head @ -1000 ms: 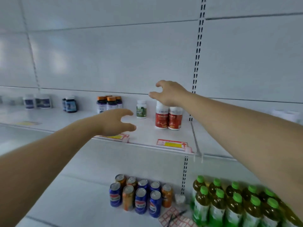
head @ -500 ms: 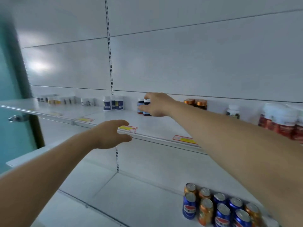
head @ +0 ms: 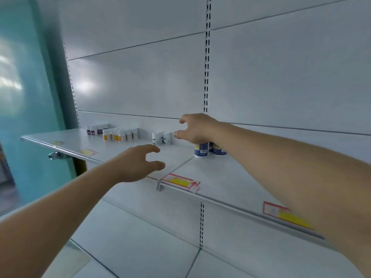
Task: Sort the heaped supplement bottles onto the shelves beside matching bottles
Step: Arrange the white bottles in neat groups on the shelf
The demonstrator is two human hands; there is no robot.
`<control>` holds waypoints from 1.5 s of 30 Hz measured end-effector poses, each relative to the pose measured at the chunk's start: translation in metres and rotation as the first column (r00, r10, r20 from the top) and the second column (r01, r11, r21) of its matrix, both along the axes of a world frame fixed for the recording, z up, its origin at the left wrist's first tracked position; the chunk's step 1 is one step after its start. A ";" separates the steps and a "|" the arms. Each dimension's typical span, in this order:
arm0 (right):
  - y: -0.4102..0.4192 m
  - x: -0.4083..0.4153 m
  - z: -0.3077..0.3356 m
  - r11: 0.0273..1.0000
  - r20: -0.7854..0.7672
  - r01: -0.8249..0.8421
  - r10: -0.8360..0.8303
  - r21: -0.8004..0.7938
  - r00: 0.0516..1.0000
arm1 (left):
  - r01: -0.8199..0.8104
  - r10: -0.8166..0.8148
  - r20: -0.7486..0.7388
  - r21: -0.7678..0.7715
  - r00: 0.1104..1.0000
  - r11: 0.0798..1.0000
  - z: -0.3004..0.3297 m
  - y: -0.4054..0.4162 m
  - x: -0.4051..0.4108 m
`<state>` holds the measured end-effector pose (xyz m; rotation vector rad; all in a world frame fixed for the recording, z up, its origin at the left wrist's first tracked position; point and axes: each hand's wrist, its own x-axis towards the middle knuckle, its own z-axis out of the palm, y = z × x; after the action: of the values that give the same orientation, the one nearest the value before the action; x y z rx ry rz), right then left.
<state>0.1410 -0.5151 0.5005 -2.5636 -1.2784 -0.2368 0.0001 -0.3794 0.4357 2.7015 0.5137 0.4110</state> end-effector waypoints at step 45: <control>0.669 0.075 -0.068 0.741 -0.432 0.641 -0.521 0.199 0.736 | 0.684 -0.713 -0.014 -0.271 0.701 0.677 -0.028 0.693 0.200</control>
<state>0.2160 0.1539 0.4323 -2.4693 -0.2262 -0.0930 0.2001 0.3134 0.4076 2.4344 -0.4469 -0.0398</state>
